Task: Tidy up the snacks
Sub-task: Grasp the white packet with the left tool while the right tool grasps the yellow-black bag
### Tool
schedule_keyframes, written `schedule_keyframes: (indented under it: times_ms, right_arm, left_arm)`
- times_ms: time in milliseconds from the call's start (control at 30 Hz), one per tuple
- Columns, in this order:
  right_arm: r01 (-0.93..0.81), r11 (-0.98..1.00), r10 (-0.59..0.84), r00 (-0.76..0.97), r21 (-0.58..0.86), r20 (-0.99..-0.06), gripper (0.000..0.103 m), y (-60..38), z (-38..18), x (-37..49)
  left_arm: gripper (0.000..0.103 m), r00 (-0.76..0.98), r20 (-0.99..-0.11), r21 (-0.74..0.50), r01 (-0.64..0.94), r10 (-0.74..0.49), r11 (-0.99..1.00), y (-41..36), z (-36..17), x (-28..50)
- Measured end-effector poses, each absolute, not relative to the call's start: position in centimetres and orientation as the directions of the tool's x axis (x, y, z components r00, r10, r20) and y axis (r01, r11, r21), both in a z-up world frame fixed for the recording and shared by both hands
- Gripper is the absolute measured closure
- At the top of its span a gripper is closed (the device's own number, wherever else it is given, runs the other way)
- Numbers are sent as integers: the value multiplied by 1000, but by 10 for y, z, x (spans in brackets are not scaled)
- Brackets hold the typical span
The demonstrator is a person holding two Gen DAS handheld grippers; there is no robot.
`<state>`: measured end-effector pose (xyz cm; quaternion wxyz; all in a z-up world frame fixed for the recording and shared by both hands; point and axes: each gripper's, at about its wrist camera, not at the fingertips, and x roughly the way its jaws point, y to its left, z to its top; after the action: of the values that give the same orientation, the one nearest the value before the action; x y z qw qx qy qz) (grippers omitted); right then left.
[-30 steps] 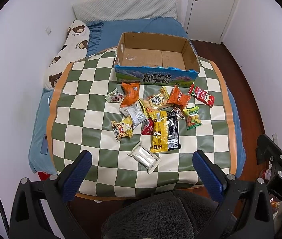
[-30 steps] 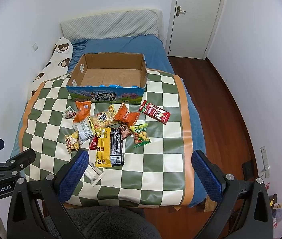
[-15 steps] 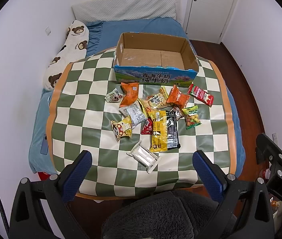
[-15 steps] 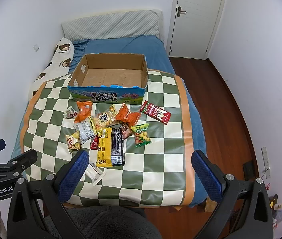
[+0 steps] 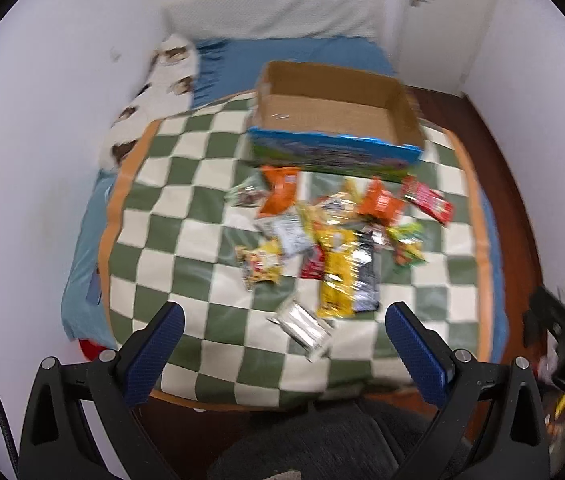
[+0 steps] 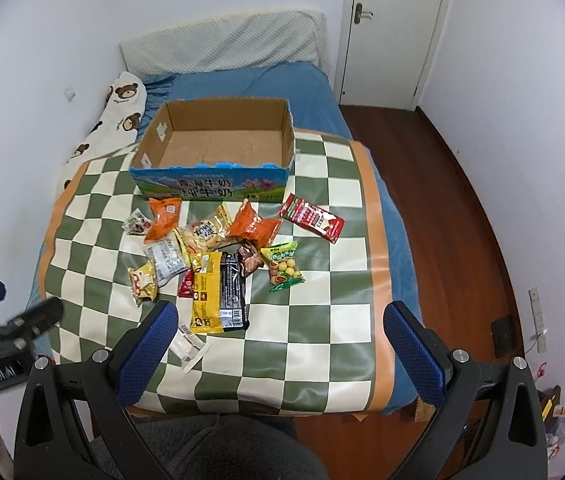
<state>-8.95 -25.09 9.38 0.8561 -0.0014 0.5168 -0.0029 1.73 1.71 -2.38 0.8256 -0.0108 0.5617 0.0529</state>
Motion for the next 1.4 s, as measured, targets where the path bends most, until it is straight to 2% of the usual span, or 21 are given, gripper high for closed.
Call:
schedule_keyframes:
  times_ms: [100, 200, 300, 400, 567, 600, 667, 733, 767, 833, 933, 1033, 1100, 1133, 1333, 1400]
  right_arm:
    - [2, 999, 44, 404, 49, -914, 0, -258, 54, -67]
    - [-2, 995, 99, 325, 104, -940, 0, -257, 3, -40]
    - [-19, 989, 146, 235, 146, -961, 0, -245, -59, -9]
    - [-33, 982, 191, 144, 188, -971, 0, -226, -115, 17]
    - [-45, 972, 233, 19, 232, -972, 0, -193, -190, 52]
    - [-38, 969, 242, 1, 242, -970, 0, -188, -201, 57]
    - [-22, 968, 251, -29, 251, -968, 0, -182, -219, 65]
    - [2, 965, 262, -59, 262, -963, 0, -177, -236, 71]
    - [10, 964, 266, -67, 266, -962, 0, -175, -242, 74]
    - [15, 963, 271, -79, 270, -959, 0, -171, -253, 78]
    - [22, 965, 263, -92, 262, -960, 0, -161, -270, 81]
    - [8, 975, 224, -113, 224, -968, 0, -147, -287, 84]
    - [-16, 981, 190, -112, 193, -975, 4, -140, -297, 85]
    - [-37, 984, 168, -113, 173, -979, 13, -136, -302, 85]
    - [-107, 985, 122, -135, 136, -983, 14, -158, -309, 58]
    - [-96, 987, 108, -172, 126, -979, 14, -173, -313, 43]
  left_arm:
    - [0, 273, -959, 22, -215, 82, 976, 48, -69, 33]
    - [0, 132, -991, -26, -337, 20, 941, 81, -132, 39]
    - [2, 20, -993, -115, -447, -118, 887, 97, -192, 36]
    - [3, -21, -955, -232, -562, -295, 794, 96, -246, 33]
    - [6, -26, -899, -307, -672, -437, 673, 77, -320, 40]
    - [9, -29, -891, -311, -686, -452, 658, 73, -335, 42]
    - [34, -35, -880, -313, -707, -473, 635, 69, -357, 44]
    - [49, -40, -884, -299, -718, -467, 629, 67, -370, 43]
    - [51, -31, -886, -303, -717, -463, 628, 68, -371, 42]
    - [51, -17, -895, -309, -697, -446, 647, 70, -365, 40]
    - [51, -30, -955, -222, -586, -294, 779, 68, -342, 46]
    - [51, -41, -990, -106, -409, -134, 906, 58, -324, 60]
    - [51, -51, -996, -51, -310, -71, 949, 47, -318, 70]
    - [51, -53, -997, -33, -263, -48, 964, 40, -316, 75]
    - [51, -36, -999, -27, -58, -29, 998, -10, -302, 99]
    - [46, -42, -998, -35, -14, -35, 999, -23, -301, 103]
